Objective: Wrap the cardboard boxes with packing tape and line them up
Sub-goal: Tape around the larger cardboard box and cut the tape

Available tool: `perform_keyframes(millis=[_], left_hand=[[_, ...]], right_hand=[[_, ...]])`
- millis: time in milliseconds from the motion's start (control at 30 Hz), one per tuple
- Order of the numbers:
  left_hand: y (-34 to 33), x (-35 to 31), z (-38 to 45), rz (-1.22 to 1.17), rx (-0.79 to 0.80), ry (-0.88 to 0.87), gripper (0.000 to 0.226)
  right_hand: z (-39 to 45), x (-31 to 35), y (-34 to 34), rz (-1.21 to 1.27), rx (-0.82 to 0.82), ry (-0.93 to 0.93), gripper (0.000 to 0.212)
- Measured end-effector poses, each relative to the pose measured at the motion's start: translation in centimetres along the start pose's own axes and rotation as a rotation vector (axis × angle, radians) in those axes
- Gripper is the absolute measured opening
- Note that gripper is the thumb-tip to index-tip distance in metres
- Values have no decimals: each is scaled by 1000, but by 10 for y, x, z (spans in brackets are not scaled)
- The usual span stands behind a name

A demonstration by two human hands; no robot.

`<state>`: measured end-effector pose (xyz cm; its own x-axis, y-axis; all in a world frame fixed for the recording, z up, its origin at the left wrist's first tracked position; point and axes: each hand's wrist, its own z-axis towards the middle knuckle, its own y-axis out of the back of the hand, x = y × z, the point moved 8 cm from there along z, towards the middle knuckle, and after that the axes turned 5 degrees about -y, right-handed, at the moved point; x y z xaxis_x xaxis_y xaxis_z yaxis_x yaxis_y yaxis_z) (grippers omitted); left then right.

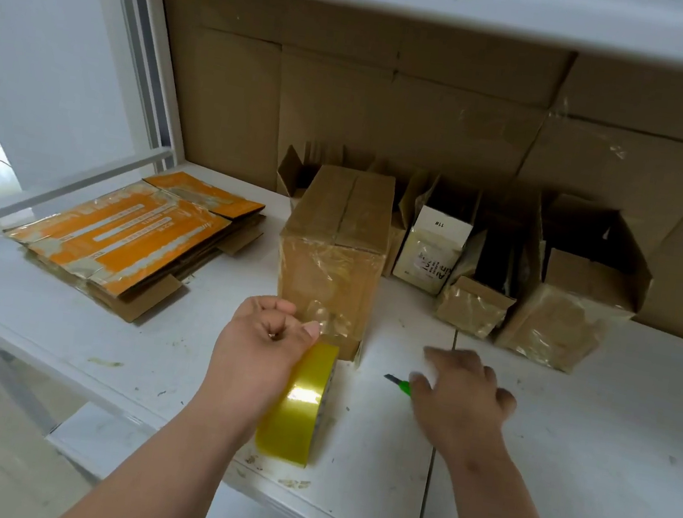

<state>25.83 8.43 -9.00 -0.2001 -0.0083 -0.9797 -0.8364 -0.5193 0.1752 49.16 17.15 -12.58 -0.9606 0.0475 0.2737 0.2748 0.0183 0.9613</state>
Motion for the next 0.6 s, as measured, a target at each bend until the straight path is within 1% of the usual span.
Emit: perform_keyframes(millis=[67, 133, 200, 300, 367, 500, 600], left_hand=[[4, -7, -1, 66, 16, -92, 25], [8, -12, -2, 77, 50, -166, 24], [12, -13, -1, 34, 81, -194, 22], [20, -10, 5, -40, 89, -192, 19], [22, -10, 10, -65, 106, -198, 18], [15, -10, 18, -42, 183, -228, 20], [12, -11, 23, -20, 183, -234, 20]], right_hand=[[-2, 19, 17, 270, -84, 77, 48], [-6, 42, 33, 549, -119, 177, 54], [-9, 63, 44, 691, -116, 250, 64], [-7, 88, 54, 756, -71, 281, 77], [0, 100, 55, 764, -49, 274, 81], [11, 111, 46, 760, -90, 246, 78], [15, 107, 29, 774, -87, 204, 77]])
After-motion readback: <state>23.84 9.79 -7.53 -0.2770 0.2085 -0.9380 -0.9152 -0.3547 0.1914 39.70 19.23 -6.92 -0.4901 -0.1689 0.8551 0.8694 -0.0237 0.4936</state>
